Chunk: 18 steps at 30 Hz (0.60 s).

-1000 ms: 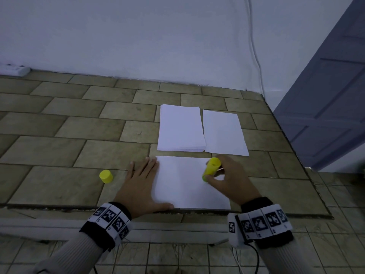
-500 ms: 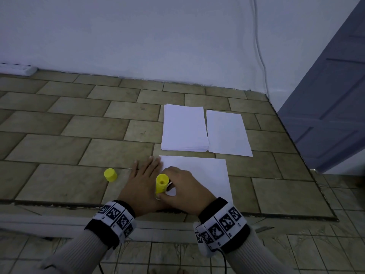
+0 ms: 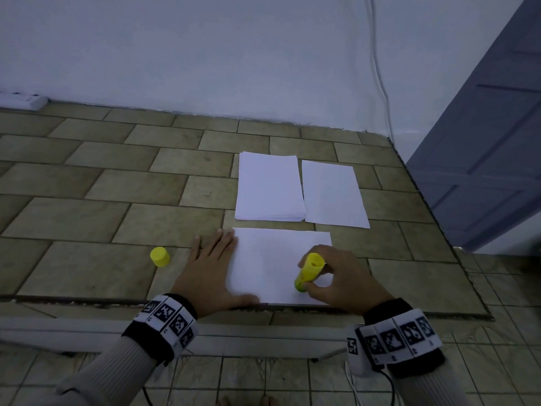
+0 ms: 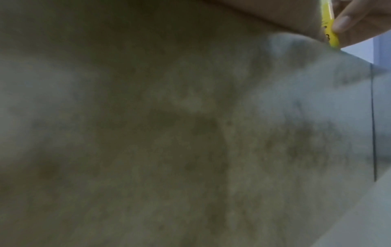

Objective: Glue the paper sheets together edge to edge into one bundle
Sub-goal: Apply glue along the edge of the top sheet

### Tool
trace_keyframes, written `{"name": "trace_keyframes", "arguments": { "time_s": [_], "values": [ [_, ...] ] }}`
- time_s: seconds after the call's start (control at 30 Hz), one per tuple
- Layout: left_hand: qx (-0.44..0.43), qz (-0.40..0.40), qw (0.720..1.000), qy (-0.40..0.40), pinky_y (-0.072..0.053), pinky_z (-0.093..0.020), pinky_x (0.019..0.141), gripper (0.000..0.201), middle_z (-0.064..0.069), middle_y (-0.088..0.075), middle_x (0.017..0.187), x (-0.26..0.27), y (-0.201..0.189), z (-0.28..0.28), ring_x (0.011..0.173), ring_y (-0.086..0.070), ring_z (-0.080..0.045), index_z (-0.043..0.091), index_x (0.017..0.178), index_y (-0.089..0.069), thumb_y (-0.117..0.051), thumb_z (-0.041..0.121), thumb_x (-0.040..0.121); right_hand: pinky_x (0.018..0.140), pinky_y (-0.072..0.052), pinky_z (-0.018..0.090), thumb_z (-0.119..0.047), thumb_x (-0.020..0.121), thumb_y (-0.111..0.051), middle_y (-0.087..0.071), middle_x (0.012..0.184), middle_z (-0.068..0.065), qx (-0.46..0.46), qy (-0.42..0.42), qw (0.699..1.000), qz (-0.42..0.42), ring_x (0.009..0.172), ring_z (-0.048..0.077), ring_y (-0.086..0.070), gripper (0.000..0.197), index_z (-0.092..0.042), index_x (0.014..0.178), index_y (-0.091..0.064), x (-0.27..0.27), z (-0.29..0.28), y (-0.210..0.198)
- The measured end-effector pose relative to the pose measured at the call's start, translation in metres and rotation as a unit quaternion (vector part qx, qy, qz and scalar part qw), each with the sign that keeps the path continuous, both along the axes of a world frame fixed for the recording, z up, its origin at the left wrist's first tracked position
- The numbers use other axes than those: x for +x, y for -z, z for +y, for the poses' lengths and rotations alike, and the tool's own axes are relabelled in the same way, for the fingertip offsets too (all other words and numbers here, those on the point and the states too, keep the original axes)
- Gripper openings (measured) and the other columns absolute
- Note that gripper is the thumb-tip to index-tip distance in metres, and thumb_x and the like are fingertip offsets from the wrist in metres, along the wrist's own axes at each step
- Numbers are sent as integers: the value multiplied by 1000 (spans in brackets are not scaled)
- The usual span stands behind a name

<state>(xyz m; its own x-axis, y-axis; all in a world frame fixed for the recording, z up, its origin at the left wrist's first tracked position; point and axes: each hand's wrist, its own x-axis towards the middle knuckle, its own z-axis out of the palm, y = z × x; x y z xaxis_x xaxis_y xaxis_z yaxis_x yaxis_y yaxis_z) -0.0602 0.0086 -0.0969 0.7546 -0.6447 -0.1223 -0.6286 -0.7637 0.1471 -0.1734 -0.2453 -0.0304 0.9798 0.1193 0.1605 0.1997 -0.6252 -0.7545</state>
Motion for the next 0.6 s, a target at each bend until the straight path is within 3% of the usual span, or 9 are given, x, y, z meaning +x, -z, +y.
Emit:
{"name": "trace_keyframes", "arguments": {
  "time_s": [0.17, 0.3, 0.43, 0.6],
  "values": [
    [9, 4, 1000, 0, 12, -50, 119, 142, 2, 14, 162, -1, -1, 0, 148, 17, -14, 14, 155, 4, -5, 106, 47, 67, -52, 16, -30, 65, -66, -67, 84, -11, 0, 49, 999, 4, 76, 5, -64, 21, -15, 80, -67, -15, -25, -1],
    [5, 6, 1000, 1, 12, -50, 119, 141, 3, 15, 162, -1, -1, 0, 148, 17, -14, 16, 155, 6, -5, 106, 47, 70, -55, 37, -31, 61, -67, -66, 82, -11, -14, 86, 996, 24, 78, 11, -65, 17, -29, 78, -63, -20, -41, 2],
    [2, 3, 1000, 4, 10, -51, 119, 139, 3, 14, 162, -1, 0, 0, 148, 17, -15, 16, 155, 4, -7, 105, 49, 68, -54, 38, -32, 66, -67, -65, 81, -10, -34, 90, 995, 24, 76, 10, -63, 13, -36, 76, -59, -19, -39, -3],
    [-6, 2, 1000, 4, 10, -50, 119, 137, 4, 15, 160, 0, 0, 0, 147, 18, -13, 16, 155, 1, -10, 105, 51, 66, -57, 34, -13, 76, -76, -65, 93, -4, 33, 9, 999, 7, 76, 12, -66, 17, -13, 90, -66, 7, 8, -6]
  ]
}}
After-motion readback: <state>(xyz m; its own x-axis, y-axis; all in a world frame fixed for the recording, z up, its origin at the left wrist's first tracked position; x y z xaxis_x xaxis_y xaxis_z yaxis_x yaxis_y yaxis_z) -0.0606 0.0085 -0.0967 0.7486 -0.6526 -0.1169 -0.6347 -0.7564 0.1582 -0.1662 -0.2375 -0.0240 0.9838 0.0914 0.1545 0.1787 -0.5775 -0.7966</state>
